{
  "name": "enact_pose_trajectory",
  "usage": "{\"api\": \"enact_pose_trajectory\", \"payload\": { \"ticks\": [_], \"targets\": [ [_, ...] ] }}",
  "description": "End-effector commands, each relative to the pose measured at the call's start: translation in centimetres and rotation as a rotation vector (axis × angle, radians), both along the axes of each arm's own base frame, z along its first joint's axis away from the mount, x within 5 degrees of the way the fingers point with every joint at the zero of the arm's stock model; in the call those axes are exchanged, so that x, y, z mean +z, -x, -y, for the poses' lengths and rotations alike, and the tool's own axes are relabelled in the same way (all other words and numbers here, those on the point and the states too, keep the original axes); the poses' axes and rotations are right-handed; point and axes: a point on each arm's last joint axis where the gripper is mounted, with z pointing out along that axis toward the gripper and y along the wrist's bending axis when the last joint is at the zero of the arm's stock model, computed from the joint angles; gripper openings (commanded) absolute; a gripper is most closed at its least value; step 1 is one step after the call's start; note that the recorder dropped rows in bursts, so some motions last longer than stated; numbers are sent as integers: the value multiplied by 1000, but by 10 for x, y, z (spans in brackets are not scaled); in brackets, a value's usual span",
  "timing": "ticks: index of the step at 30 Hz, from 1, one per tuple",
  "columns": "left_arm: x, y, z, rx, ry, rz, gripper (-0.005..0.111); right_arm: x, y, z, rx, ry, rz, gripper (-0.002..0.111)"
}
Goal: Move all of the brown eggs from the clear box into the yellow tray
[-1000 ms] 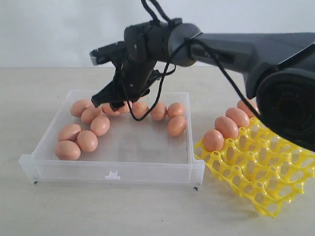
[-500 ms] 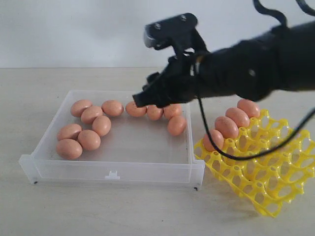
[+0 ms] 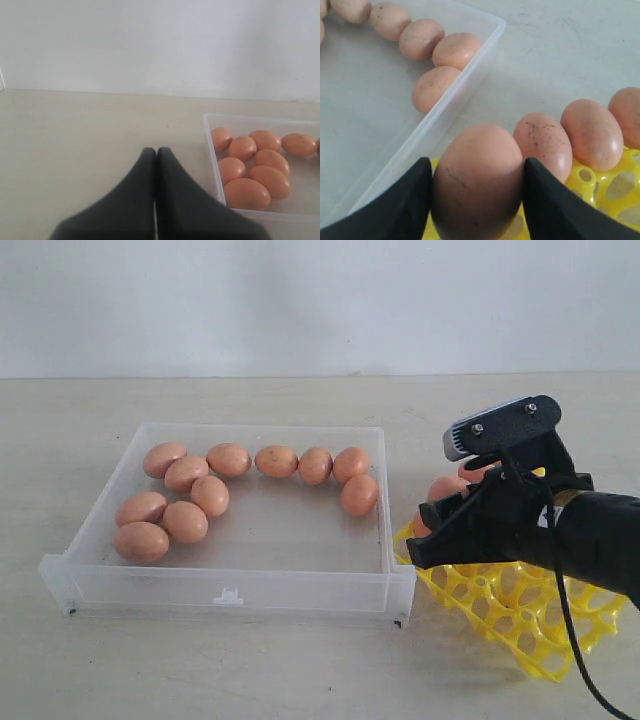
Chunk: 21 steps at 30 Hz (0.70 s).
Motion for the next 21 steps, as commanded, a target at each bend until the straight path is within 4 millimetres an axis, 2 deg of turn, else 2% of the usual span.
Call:
{"api": "enact_pose_trajectory", "payload": {
  "ticks": [1,8,21],
  "targets": [
    [-1,0,0,1,-4,0,-4,2,2,6,-37,-24,56,7],
    [-1,0,0,1,-4,0,-4,-4,6,9,-51,-4,5,7],
    [-1,0,0,1,-4,0,-4,-6,7,9,13,82,19,7]
  ]
}}
